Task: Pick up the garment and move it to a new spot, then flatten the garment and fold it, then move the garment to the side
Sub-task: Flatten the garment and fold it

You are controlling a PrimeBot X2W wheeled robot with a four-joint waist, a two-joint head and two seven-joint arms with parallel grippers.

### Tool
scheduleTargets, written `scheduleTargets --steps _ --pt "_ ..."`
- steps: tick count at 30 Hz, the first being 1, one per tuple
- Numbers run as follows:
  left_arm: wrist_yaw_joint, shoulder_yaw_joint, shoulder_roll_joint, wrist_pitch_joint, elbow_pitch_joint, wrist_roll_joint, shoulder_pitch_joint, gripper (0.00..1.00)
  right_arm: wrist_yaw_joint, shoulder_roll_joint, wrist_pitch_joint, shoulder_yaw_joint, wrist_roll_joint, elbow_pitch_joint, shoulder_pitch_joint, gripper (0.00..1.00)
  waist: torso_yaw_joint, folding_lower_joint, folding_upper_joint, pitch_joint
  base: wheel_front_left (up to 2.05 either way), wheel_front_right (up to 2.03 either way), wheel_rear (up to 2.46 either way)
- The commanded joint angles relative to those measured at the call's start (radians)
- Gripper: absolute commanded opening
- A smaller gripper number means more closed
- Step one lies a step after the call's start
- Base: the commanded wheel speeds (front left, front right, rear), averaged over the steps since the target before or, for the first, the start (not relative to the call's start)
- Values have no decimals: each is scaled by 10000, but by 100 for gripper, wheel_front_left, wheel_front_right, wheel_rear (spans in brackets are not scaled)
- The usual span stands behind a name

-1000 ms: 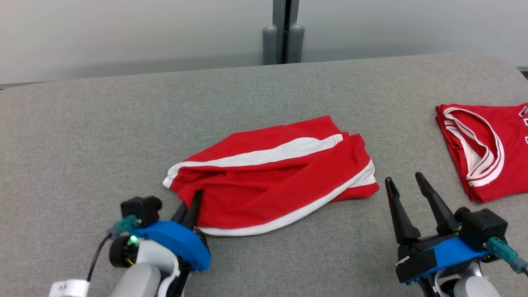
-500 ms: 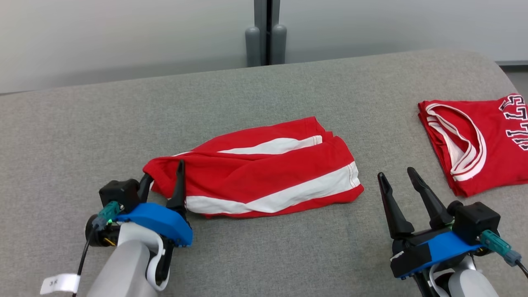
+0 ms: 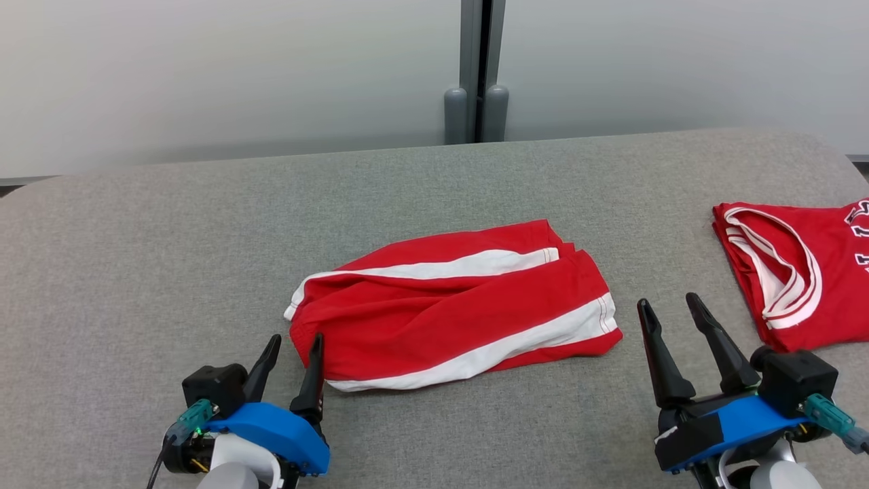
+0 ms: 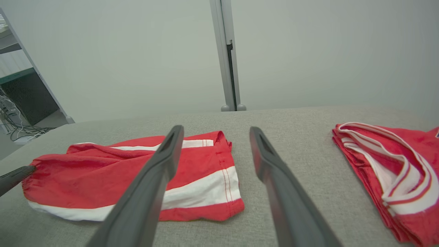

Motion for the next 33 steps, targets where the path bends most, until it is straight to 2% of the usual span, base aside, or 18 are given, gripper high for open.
scheduleTargets --steps 1,7,12,16,26,33 --pt "-20 84 75 -58 -141 -1 117 100 1 3 30 -14 -18 -40 121 100 27 1 0 -24 0 0 0" --pt "150 585 247 -86 -1342 312 584 100 1 -30 96 -98 18 -126 267 100 99 1 0 -172 0 0 0" --pt "227 1500 249 -81 -3288 1226 1447 100 1 -53 21 -288 -63 -231 394 100 162 1 0 -284 0 0 0" --pt "257 2170 89 -82 -4094 1959 1970 100 1 -55 -13 -434 -144 -111 566 100 199 1 0 -401 0 0 0" --pt "99 2986 -228 -84 -3809 2835 2417 100 1 89 -101 -607 -409 335 843 100 186 1 0 -785 0 0 0" --pt "6 3103 -335 -84 -3664 3029 2467 100 1 158 -118 -652 -369 316 795 100 206 1 0 -780 0 0 0"
